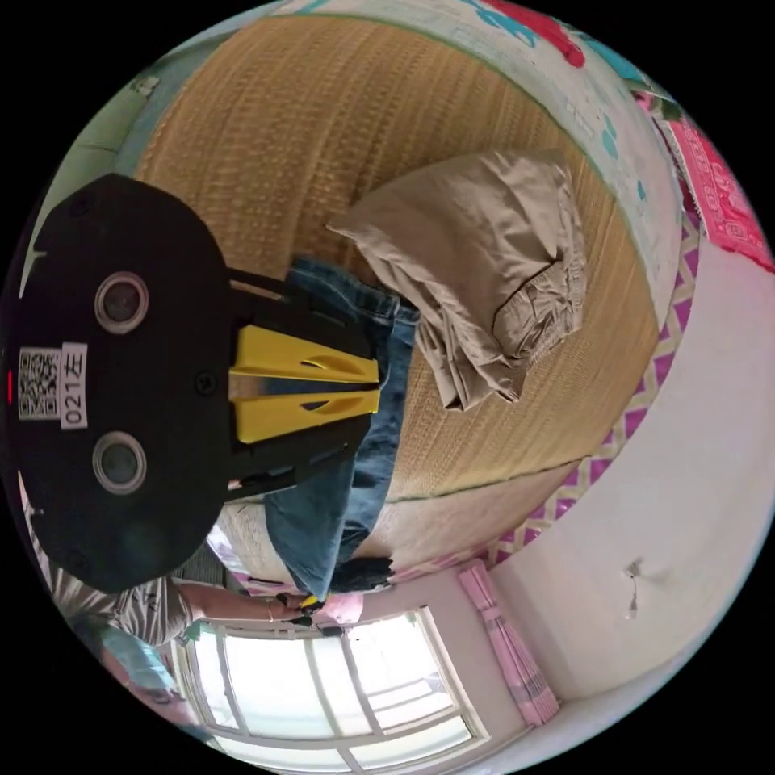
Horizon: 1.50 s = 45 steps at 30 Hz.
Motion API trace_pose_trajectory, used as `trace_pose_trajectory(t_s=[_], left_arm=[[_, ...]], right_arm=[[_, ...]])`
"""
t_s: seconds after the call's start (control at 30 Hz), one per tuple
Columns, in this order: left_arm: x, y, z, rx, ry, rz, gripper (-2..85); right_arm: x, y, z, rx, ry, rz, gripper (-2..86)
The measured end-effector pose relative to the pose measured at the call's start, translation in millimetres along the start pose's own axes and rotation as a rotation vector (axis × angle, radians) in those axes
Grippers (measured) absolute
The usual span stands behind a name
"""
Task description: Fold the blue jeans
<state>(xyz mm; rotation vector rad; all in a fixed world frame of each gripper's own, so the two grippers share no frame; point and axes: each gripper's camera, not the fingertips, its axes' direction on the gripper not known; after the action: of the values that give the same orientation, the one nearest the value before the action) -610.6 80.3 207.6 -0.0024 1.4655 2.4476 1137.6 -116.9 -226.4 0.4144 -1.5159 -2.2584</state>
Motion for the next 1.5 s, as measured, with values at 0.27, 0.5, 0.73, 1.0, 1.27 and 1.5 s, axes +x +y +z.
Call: trace_pose_trajectory(t_s=[0.27, 0.5, 0.73, 1.0, 1.27, 1.5], left_arm=[[-51.6, -84.1, 118.3, -0.079, 0.054, -0.051, -0.5], [-4.7, -36.1, 88.2, 0.041, 0.311, 0.296, -0.7], [91.6, 35.4, 191.6, -0.133, 0.037, 0.594, -1.0], [-10.0, 51.3, 162.0, -0.120, 0.189, 0.376, -0.9], [-136.7, 152.6, 55.2, 0.266, 0.127, -0.008, 0.9], [-207.7, 178.9, 22.0, 0.322, 0.197, -0.146, 7.1]], right_arm=[[33.7, -129.9, 125.3, -0.111, 0.151, 0.097, 6.6], [-68.2, -97.2, 88.7, 0.015, -0.238, -0.175, 1.3], [-310.4, 34.1, 259.3, -0.387, 0.371, -0.995, -0.9], [-395.4, 106.4, 346.0, -0.428, 0.858, -1.326, -0.7], [-463.9, 51.4, 364.4, -0.514, 0.793, -1.185, -0.7], [-568.6, 31.4, 374.7, -0.485, 0.697, -1.100, -0.7]])
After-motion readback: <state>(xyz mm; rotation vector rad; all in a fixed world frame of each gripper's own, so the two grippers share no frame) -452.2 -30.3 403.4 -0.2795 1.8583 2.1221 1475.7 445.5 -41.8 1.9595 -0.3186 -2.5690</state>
